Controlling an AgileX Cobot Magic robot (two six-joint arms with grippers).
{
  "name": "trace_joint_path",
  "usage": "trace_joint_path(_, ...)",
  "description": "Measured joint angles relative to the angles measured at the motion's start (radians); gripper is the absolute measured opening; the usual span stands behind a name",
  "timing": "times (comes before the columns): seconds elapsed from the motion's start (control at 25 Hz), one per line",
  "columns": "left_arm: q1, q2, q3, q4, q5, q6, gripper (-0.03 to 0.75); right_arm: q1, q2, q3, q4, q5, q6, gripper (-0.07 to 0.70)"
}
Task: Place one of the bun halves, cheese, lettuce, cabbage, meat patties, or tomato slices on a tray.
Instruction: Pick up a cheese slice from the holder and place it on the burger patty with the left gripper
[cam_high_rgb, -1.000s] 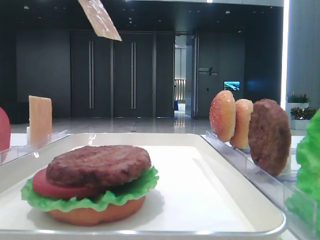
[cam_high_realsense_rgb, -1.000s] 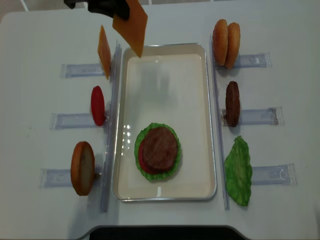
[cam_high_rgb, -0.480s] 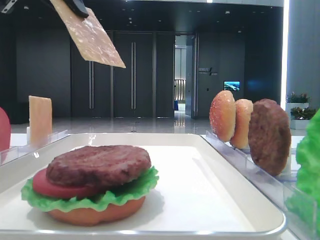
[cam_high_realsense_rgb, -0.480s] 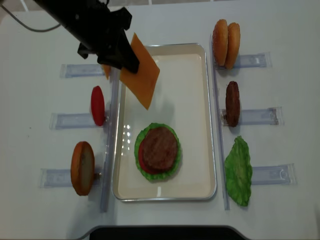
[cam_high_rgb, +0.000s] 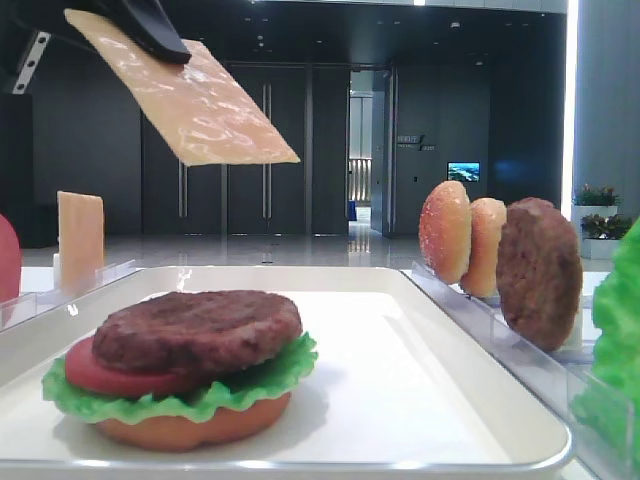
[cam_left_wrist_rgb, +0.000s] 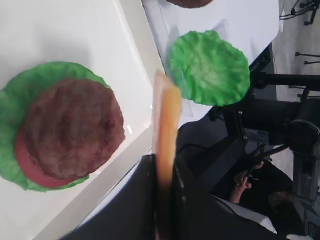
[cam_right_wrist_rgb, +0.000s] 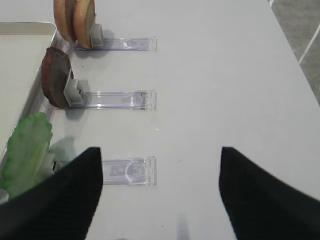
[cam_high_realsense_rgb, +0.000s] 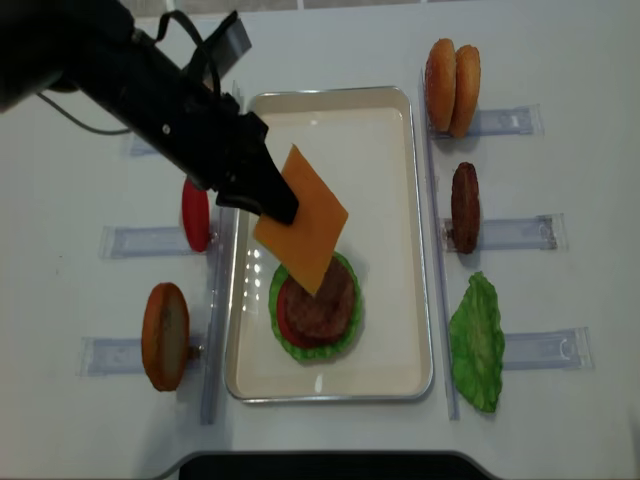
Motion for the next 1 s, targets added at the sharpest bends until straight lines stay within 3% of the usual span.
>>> trace_joint_path(0.44, 0.0, 0.014, 0.18, -0.152, -0.019, 0.332, 0.035, 0.0, 0.0, 0.0, 0.0, 0.0, 0.0, 0.472)
trace_joint_path(1.0, 0.0, 0.112, 0.197, -0.188, -0.031, 0.401, 0.034, 0.0, 0.0, 0.0, 0.0, 0.0, 0.0, 0.472)
